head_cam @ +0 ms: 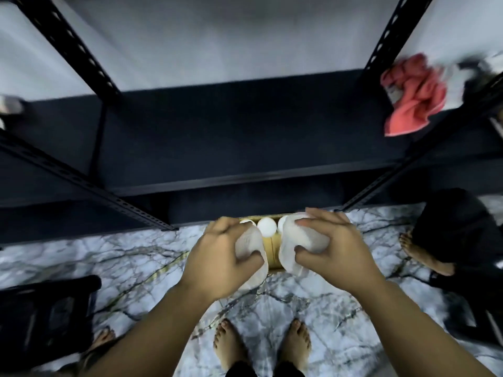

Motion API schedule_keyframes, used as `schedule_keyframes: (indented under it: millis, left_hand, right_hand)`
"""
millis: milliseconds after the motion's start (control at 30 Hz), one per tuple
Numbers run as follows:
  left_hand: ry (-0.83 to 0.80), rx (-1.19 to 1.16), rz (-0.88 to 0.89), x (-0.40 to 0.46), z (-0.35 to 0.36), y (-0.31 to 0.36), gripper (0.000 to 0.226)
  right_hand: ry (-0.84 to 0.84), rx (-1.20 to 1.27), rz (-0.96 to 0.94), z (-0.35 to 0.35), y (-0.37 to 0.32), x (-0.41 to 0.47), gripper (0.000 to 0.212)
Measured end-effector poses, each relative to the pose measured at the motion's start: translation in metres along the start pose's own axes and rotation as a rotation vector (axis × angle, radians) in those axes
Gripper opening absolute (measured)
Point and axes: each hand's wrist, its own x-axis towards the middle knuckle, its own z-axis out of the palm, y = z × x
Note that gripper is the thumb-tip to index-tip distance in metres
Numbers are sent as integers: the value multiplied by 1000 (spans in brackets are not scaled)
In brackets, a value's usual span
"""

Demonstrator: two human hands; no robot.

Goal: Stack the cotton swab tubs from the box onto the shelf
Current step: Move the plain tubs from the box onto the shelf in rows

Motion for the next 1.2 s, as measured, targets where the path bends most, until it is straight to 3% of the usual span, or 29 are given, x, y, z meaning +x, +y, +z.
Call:
schedule_keyframes:
  millis: [200,533,900,1200]
  left_hand:
    - [100,-22,23,-42,-93,70,63]
    - [271,2,89,-83,-201,126,61]
    - [526,-11,87,-80,-309,115,67]
    - [697,1,171,-43,-436,73,65]
  right_hand:
    - [61,51,-170,-78,-74,-32,41]
    - [178,107,-381,-146,-149,-49,50]
    - [158,111,-655,-160,-261,0,50]
    - [259,143,-820,-147,-388,66,46]
